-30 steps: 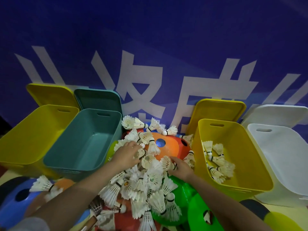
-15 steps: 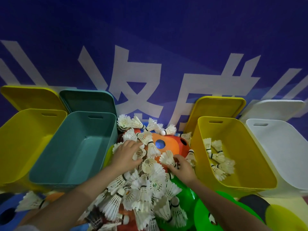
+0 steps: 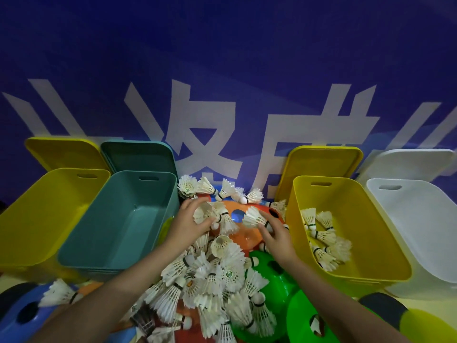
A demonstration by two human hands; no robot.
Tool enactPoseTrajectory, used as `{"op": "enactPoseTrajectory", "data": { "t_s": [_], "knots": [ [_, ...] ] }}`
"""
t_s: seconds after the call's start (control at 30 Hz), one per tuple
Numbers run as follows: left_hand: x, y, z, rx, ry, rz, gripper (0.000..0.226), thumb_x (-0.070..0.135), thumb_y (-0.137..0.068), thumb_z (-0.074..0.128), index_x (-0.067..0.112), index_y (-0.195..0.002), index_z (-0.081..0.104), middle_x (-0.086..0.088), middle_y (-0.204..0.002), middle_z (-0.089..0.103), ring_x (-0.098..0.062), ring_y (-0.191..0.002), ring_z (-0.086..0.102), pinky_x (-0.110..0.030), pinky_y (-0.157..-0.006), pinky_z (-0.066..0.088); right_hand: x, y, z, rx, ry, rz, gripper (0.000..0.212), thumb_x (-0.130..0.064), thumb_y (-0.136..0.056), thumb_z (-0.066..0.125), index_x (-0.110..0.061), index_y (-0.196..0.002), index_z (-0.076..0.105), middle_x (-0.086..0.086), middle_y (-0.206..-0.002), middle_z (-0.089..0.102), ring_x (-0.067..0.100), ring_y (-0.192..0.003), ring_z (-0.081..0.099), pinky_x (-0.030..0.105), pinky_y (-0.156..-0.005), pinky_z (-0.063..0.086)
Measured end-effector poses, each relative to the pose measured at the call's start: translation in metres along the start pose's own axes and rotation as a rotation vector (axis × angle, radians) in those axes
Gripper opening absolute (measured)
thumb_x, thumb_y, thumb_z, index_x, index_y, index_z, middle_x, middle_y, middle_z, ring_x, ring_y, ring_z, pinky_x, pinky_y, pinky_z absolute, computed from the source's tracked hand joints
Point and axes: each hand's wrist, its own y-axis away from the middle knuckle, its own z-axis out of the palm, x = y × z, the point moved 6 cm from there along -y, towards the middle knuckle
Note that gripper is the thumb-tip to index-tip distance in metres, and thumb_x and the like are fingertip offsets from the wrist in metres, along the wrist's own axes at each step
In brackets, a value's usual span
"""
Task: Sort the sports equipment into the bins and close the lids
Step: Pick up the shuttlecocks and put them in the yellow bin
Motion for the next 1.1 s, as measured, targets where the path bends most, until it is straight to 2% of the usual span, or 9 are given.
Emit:
{"op": "enactPoseTrajectory", "data": {
  "t_s": [0.13,0.23,0.3,0.37,0.5,0.63,0.87,0.97,1.1],
  "knots": [
    [0.032,0.001,0.003,0.046,0.185,0.0,0.045,0.025,-0.086,0.069,0.035,-0.126,0.053,0.012,-0.127,0.044,-0.004,-0.116,0.045,-0.028,-0.095,0.045,-0.022,0.0,-0.031,0.035,-0.107,-0.057,0.04,-0.032,-0.096,0.056,-0.034,-0.135,0.051,0.004,-0.118,0.065,0.007,-0.097,0.063,0.031,-0.093,0.051],
    [0.058,0.002,0.021,0.046,0.245,0.013,0.044,0.025,-0.087,0.068,0.033,-0.127,0.052,0.013,-0.125,0.046,0.007,-0.112,0.045,-0.023,-0.094,0.042,-0.031,0.007,-0.064,0.093,-0.125,-0.103,0.041,-0.027,-0.096,0.056,-0.03,-0.136,0.052,0.013,-0.109,0.067,-0.008,-0.091,0.062,0.017,-0.082,0.051],
    [0.075,0.004,0.039,0.021,0.268,0.023,0.043,0.025,-0.087,0.068,0.034,-0.126,0.051,0.014,-0.124,0.046,0.008,-0.11,0.045,-0.02,-0.093,0.04,-0.023,0.01,-0.087,0.13,-0.136,-0.091,0.041,-0.033,-0.095,0.056,-0.038,-0.135,0.051,0.02,-0.103,0.065,0.012,-0.091,0.067,0.034,-0.08,0.056],
    [0.093,0.005,0.062,-0.02,0.276,0.038,0.043,0.025,-0.087,0.067,0.034,-0.126,0.051,0.012,-0.126,0.046,0.003,-0.111,0.046,-0.021,-0.094,0.041,-0.006,0.015,-0.112,0.173,-0.13,-0.055,0.039,-0.035,-0.094,0.058,-0.043,-0.132,0.053,0.012,-0.099,0.067,0.027,-0.089,0.067,0.051,-0.078,0.055],
    [0.129,0.006,0.111,-0.095,0.305,0.075,0.04,0.023,-0.087,0.067,0.039,-0.121,0.052,0.014,-0.124,0.047,-0.002,-0.113,0.046,-0.019,-0.09,0.04,0.031,0.028,-0.173,0.274,-0.043,0.033,0.038,-0.028,-0.093,0.061,-0.036,-0.129,0.057,-0.007,-0.115,0.065,0.01,-0.097,0.066,0.042,-0.084,0.056],
    [0.159,-0.001,0.166,-0.181,0.276,0.094,0.039,0.024,-0.086,0.068,0.031,-0.121,0.053,0.008,-0.12,0.048,-0.007,-0.113,0.048,-0.027,-0.093,0.044,0.079,0.033,-0.233,0.298,0.127,0.147,0.038,-0.025,-0.093,0.06,-0.028,-0.131,0.058,0.001,-0.128,0.061,0.017,-0.111,0.06,0.033,-0.095,0.049],
    [0.183,0.007,0.264,-0.474,0.04,0.104,0.044,0.03,-0.089,0.061,0.027,-0.131,0.046,0.003,-0.127,0.043,-0.014,-0.118,0.045,-0.027,-0.092,0.037,0.122,0.044,-0.266,0.237,0.285,0.228,0.036,-0.021,-0.093,0.06,-0.023,-0.129,0.059,0.004,-0.113,0.065,0.019,-0.102,0.06,0.023,-0.082,0.042],
    [0.177,-0.001,0.288,-0.479,-0.047,0.045,0.044,0.032,-0.09,0.059,0.026,-0.132,0.045,0.002,-0.129,0.044,-0.016,-0.117,0.046,-0.028,-0.091,0.039,0.124,0.045,-0.261,0.233,0.35,0.165,0.037,-0.02,-0.093,0.059,-0.022,-0.13,0.058,0.003,-0.104,0.062,0.02,-0.092,0.06,0.023,-0.075,0.042],
    [0.165,-0.024,0.311,-0.423,-0.136,-0.055,0.044,0.033,-0.09,0.059,0.021,-0.13,0.046,-0.007,-0.128,0.048,-0.021,-0.11,0.05,-0.028,-0.084,0.041,0.123,0.042,-0.253,0.145,0.483,0.123,0.04,-0.022,-0.096,0.052,-0.02,-0.135,0.053,0.005,-0.111,0.059,0.025,-0.091,0.061,0.033,-0.077,0.047]
  ]
}}
